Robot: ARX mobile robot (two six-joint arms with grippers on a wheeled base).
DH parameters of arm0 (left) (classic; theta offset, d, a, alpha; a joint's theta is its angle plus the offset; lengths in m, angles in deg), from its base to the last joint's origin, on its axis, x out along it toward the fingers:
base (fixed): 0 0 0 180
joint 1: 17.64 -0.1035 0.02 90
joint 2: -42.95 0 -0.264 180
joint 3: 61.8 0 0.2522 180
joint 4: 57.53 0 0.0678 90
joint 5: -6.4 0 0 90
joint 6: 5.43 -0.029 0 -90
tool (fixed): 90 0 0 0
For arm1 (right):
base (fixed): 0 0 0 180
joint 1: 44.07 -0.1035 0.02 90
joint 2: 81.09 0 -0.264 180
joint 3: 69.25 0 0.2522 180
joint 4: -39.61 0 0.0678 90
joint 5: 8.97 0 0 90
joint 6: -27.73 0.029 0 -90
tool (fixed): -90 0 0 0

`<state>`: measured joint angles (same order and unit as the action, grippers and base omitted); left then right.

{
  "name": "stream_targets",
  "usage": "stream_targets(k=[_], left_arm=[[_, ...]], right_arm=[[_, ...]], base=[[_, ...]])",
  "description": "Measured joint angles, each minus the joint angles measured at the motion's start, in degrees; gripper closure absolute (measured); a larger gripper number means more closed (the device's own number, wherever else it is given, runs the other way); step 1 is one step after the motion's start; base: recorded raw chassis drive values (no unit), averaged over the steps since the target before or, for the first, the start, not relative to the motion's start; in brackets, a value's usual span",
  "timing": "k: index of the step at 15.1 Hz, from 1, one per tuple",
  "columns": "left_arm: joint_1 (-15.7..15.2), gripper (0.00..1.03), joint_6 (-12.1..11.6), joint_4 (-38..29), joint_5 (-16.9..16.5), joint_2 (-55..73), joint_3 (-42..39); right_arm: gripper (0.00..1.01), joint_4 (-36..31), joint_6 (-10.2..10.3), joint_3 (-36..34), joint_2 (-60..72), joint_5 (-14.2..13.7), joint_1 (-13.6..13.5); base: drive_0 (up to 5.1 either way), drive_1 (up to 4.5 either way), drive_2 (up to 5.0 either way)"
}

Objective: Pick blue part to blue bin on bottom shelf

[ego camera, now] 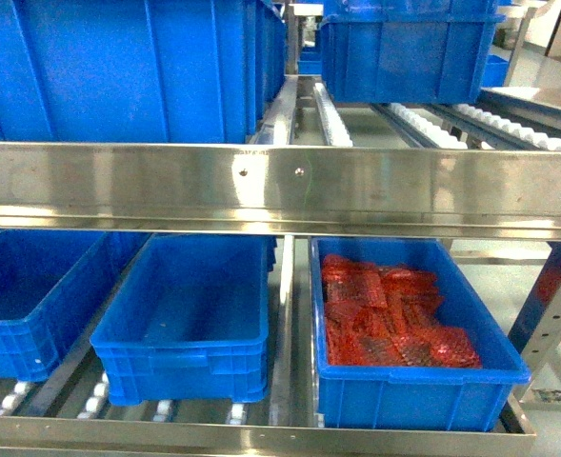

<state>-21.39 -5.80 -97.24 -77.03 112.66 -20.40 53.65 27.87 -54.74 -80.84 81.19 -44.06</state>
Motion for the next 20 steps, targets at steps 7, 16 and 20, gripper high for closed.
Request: stream_targets(k=[7,16,20], left_arm=[[0.0,0.58,0.0,-0.04,0.02,0.0,0.0],[0.0,0.58,0.0,-0.04,0.02,0.0,0.0],[0.0,0.58,0.0,0.02,0.02,0.0,0.0]], right_arm=[[0.03,-0.04,0.0,0.0,0.0,-0.15,0.0],[0.03,0.04,0.0,0.0,0.0,-0.15,0.0],[0.03,0.04,0.0,0.0,0.0,-0.15,0.0]], base=[[0.0,0.0,0.0],[0.0,0.0,0.0],[0.0,0.0,0.0]])
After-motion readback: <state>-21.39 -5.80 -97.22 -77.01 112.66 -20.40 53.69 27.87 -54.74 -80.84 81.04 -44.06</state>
